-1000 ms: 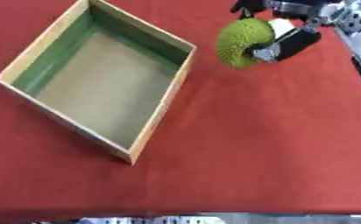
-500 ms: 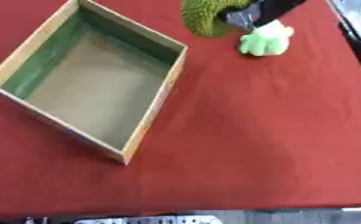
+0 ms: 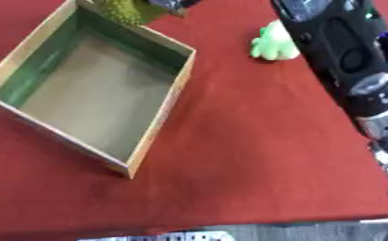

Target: Pick up objects on the table and place them in the box.

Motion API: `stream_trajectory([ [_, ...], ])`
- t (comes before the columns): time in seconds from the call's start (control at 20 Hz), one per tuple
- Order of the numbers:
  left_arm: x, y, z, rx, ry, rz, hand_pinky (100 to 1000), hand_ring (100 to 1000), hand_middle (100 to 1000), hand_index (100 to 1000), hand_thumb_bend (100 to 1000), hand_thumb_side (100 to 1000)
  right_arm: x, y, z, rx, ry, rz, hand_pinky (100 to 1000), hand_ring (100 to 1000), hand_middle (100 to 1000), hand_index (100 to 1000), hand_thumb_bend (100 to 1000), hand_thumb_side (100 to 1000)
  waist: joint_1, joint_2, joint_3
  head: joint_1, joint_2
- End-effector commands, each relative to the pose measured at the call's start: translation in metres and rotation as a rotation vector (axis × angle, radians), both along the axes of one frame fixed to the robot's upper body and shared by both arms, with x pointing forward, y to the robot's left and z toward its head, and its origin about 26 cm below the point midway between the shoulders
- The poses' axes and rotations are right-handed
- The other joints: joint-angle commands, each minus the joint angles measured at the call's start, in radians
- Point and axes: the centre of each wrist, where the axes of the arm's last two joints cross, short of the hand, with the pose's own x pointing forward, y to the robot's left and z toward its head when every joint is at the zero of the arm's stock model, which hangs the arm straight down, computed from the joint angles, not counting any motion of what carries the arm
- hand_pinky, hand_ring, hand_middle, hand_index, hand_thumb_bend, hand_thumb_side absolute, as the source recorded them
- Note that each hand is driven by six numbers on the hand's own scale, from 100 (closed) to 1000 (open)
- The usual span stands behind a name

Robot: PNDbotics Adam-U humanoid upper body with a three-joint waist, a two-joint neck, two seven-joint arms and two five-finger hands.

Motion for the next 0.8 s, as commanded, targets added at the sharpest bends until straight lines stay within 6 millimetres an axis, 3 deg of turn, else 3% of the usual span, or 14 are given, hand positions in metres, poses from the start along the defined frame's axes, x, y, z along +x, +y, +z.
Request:
stream_trajectory([
  [0.05,-0.004,-0.004,0.011,0.008,-0.074,-0.032,825,779,698,871,262,565,0.006,0.021,-0.001,-0.014,-0.033,-0.006,805,820,345,596,100,203,-0.009,-0.036,0.008,-0.017,0.005],
  [0.2,-0.003,-0.007,0.012,0.016,-0.087,-0.05,826,780,698,871,261,567,0.013,0.047,-0.017,-0.019,-0.02,-0.004,812,829,342,597,100,200,-0.008,-0.032,0.016,-0.026,-0.001],
  [0.25,-0.003,-0.008,0.012,0.019,-0.089,-0.056,826,780,698,870,272,559,0.015,0.055,-0.023,-0.015,-0.013,-0.005,813,831,346,601,100,134,-0.007,-0.03,0.018,-0.028,-0.007],
  [0.3,-0.003,-0.009,0.012,0.023,-0.09,-0.061,826,780,698,870,259,567,0.017,0.061,-0.028,-0.013,-0.011,-0.012,814,832,349,604,100,200,-0.007,-0.029,0.019,-0.029,-0.011],
  [0.45,-0.003,-0.012,0.012,0.035,-0.091,-0.076,826,780,698,870,257,569,0.027,0.076,-0.049,-0.014,0.007,-0.06,816,840,359,614,100,202,-0.006,-0.028,0.023,-0.03,-0.019],
  [0.5,-0.003,-0.012,0.012,0.038,-0.091,-0.081,827,780,696,870,257,569,0.03,0.08,-0.056,-0.018,0.008,-0.074,818,842,359,616,100,100,-0.006,-0.028,0.024,-0.031,-0.021],
  [0.55,-0.002,-0.013,0.012,0.042,-0.092,-0.086,827,780,698,870,256,570,0.033,0.082,-0.062,-0.023,0.012,-0.084,818,844,363,618,100,203,-0.006,-0.028,0.025,-0.033,-0.022],
  [0.8,-0.002,-0.014,0.013,0.057,-0.087,-0.1,827,779,697,869,250,576,0.043,0.087,-0.089,-0.066,0.023,-0.112,823,855,389,639,100,209,-0.009,-0.028,0.029,-0.03,-0.025],
])
